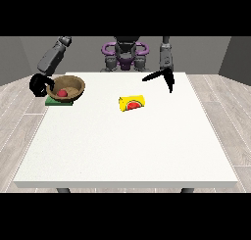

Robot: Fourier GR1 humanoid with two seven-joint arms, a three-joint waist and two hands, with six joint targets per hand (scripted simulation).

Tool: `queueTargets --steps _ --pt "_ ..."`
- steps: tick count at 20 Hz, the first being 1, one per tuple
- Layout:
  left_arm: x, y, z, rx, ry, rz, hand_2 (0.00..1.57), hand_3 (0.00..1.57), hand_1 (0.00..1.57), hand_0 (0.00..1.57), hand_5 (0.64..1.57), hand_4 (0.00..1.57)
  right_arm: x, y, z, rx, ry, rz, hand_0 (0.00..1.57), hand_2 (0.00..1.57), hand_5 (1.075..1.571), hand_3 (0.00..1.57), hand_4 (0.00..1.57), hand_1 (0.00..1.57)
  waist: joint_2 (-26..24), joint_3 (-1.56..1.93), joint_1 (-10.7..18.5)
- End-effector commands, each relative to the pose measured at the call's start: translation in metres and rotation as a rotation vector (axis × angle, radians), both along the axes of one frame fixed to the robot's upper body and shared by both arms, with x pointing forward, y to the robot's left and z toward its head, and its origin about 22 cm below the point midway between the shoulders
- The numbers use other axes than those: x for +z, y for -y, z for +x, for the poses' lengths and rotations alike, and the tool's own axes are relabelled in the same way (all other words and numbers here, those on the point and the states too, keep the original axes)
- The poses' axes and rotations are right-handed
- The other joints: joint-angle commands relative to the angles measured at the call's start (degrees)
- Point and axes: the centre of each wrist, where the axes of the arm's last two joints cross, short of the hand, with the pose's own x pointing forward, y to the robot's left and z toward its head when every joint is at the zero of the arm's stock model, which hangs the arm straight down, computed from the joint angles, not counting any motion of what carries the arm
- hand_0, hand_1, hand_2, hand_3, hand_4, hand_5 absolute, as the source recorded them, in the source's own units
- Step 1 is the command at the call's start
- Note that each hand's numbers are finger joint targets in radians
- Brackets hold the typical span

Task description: Pick the cup and pour the ball into the bowl, then pick the bowl and place it on the pad

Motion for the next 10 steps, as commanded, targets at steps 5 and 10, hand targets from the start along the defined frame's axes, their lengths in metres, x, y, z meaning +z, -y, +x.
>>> queueTargets --steps 5,10 --pt "0.038 0.004 -0.017 -0.011 0.074 -0.002 0.00 0.00 0.00 0.00 1.563 0.00 0.016 0.037 -0.019 -0.052 0.058 -0.065 1.57 1.57 1.569 0.00 1.04 1.57 4.31 0.01 0.86" --pt "0.046 0.014 -0.029 0.017 0.106 0.006 0.00 0.00 0.00 0.00 1.563 0.00 0.030 0.042 -0.017 -0.029 0.077 -0.115 1.57 1.57 1.571 0.44 1.03 1.57 5.04 -0.01 -0.54"
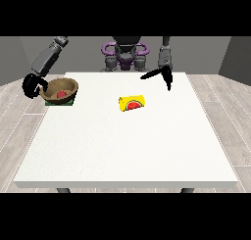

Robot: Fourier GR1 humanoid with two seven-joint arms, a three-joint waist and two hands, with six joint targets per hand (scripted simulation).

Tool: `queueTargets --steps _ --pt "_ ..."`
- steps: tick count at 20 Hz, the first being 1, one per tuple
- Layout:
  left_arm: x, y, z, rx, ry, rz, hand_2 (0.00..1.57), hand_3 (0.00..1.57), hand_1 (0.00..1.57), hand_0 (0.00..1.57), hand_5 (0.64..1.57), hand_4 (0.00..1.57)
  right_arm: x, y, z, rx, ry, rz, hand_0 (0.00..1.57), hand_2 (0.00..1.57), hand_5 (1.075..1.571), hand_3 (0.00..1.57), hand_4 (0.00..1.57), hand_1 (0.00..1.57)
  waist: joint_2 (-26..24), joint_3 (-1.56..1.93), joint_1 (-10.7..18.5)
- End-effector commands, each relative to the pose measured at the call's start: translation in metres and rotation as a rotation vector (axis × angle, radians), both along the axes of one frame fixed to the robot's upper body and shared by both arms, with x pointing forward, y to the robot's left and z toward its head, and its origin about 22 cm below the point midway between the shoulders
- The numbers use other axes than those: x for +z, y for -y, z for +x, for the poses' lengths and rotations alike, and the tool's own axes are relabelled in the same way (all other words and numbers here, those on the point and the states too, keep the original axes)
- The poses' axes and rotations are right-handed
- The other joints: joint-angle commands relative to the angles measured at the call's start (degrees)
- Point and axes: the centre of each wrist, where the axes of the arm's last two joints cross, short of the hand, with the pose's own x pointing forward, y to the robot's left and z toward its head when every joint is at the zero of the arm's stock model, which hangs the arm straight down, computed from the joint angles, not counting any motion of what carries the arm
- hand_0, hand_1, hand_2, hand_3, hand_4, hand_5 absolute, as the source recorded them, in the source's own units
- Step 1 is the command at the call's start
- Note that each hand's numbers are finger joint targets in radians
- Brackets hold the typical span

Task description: Pick the cup and pour the ball into the bowl, then pick the bowl and place it on the pad

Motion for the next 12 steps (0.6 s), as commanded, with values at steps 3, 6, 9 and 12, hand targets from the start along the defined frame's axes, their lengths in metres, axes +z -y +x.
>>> queueTargets --steps 3,6,9,12 --pt "0.020 -0.007 -0.017 -0.019 0.040 -0.002 0.00 0.00 0.00 0.00 1.564 0.00 0.016 0.008 0.003 -0.013 0.067 0.106 1.57 1.57 1.568 0.00 0.91 1.57 1.41 0.01 0.68" --pt "-0.009 0.006 -0.020 -0.033 -0.067 -0.015 0.00 0.00 0.00 0.00 1.566 0.00 0.024 0.015 -0.001 -0.035 -0.024 0.102 1.57 1.57 1.568 0.00 0.76 1.57 -3.01 -0.07 0.03" --pt "-0.007 -0.017 -0.023 -0.018 -0.028 -0.018 0.00 0.00 0.00 0.00 1.566 0.00 0.024 0.028 -0.015 -0.005 -0.037 0.094 1.57 1.57 1.570 0.49 0.74 1.57 -2.42 -0.07 -0.21" --pt "0.002 0.000 -0.024 -0.014 -0.031 -0.014 0.00 0.00 0.00 0.00 1.566 0.00 -0.006 0.003 -0.002 0.035 -0.096 0.072 1.57 1.57 1.570 1.04 0.73 1.57 -2.39 -0.04 -0.24"
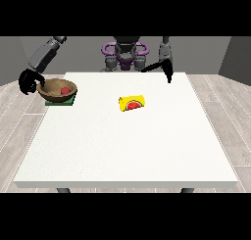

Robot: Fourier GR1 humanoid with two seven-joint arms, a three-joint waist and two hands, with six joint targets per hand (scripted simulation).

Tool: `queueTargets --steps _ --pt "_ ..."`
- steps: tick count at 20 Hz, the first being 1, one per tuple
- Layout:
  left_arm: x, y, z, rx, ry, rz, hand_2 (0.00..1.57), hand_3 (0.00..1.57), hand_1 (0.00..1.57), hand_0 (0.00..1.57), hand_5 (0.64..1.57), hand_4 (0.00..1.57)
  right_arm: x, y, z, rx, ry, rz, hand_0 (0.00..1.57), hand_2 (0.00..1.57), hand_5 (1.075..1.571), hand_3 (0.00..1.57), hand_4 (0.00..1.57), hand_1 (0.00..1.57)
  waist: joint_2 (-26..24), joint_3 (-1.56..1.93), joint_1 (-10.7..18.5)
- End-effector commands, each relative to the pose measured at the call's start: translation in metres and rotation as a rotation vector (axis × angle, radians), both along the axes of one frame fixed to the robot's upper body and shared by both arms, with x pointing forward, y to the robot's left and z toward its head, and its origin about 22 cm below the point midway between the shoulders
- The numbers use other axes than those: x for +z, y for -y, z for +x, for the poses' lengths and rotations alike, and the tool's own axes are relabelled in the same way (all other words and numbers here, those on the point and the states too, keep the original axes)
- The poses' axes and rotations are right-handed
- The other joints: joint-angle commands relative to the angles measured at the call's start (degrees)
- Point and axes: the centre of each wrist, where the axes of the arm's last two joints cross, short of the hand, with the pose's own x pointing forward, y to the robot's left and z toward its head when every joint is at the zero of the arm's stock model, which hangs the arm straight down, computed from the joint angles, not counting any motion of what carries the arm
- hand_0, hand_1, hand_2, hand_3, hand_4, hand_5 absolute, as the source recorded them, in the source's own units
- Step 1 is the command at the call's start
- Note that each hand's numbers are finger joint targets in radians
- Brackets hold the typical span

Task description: Pick the cup and pour the ball into the bowl, then pick the bowl and place it on the pad

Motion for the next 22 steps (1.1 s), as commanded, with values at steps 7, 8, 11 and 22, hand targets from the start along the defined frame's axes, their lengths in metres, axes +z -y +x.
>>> queueTargets --steps 7,8,11,22 --pt "-0.001 -0.014 0.002 -0.004 0.032 -0.008 0.00 0.00 0.00 0.00 1.565 0.00 -0.011 0.000 -0.007 0.016 -0.108 -0.132 1.57 1.57 1.552 1.32 0.65 1.57 2.10 -0.03 -0.09" --pt "0.013 -0.006 0.000 -0.015 0.006 -0.011 0.00 0.00 0.00 0.00 1.565 0.00 -0.007 0.007 -0.011 -0.062 -0.151 -0.105 1.57 1.57 1.535 1.57 0.59 1.57 0.62 0.00 -0.45" --pt "0.016 0.004 -0.016 -0.023 0.040 -0.016 0.00 0.00 0.00 0.00 1.565 0.00 0.026 0.028 -0.019 -0.148 -0.136 -0.198 0.75 0.47 1.514 0.74 0.00 0.75 2.22 0.04 1.43" --pt "0.006 0.001 -0.013 -0.022 0.005 -0.011 0.00 0.00 0.00 0.00 1.569 0.00 0.051 0.024 -0.006 -0.143 -0.129 -0.217 0.00 0.33 1.495 0.24 0.00 0.00 -0.80 -0.05 -0.26"
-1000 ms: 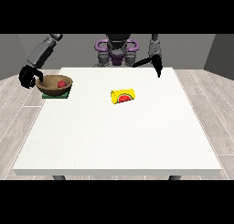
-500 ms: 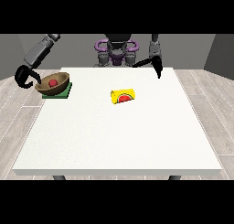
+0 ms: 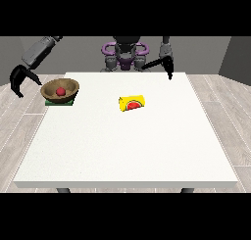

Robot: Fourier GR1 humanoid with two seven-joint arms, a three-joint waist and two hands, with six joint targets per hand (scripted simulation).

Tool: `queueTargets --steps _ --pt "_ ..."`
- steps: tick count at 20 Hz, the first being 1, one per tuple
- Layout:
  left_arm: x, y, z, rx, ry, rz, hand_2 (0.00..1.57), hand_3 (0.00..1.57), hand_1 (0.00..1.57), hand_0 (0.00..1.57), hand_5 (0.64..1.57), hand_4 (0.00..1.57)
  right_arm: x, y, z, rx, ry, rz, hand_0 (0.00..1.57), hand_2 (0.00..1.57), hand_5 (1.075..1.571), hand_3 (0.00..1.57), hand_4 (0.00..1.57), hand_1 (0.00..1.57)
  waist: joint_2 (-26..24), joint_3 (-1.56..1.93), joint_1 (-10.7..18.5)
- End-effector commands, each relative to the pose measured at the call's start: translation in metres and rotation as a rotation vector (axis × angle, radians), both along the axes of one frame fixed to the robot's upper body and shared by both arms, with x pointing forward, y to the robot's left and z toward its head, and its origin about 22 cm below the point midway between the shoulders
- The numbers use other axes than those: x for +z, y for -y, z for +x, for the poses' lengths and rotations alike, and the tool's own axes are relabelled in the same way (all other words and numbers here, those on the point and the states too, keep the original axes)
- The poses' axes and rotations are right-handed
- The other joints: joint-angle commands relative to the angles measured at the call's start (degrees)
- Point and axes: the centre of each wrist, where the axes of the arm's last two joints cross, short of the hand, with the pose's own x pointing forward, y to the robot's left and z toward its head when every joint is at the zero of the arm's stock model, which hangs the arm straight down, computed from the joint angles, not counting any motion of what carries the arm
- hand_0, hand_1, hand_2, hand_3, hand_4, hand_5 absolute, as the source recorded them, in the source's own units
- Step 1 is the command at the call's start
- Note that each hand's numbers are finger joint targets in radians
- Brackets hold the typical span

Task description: Pick the cup and pour the ball into the bowl, then pick the bowl and place it on the pad

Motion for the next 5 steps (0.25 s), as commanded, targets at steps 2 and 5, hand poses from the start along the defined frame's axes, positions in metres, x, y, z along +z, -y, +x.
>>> queueTargets --steps 2,5 --pt "0.001 -0.001 -0.014 -0.017 -0.031 0.012 0.00 0.00 0.00 0.00 1.569 0.00 0.029 0.016 -0.009 -0.008 0.023 0.018 0.00 0.26 1.504 0.21 0.00 0.00 -1.79 0.03 0.51" --pt "-0.031 0.002 -0.003 0.027 -0.112 -0.018 0.00 0.00 0.00 0.00 1.569 0.00 0.090 0.032 -0.020 0.107 0.050 0.028 0.00 0.19 1.503 0.29 0.00 0.00 -5.95 -0.09 -2.12"
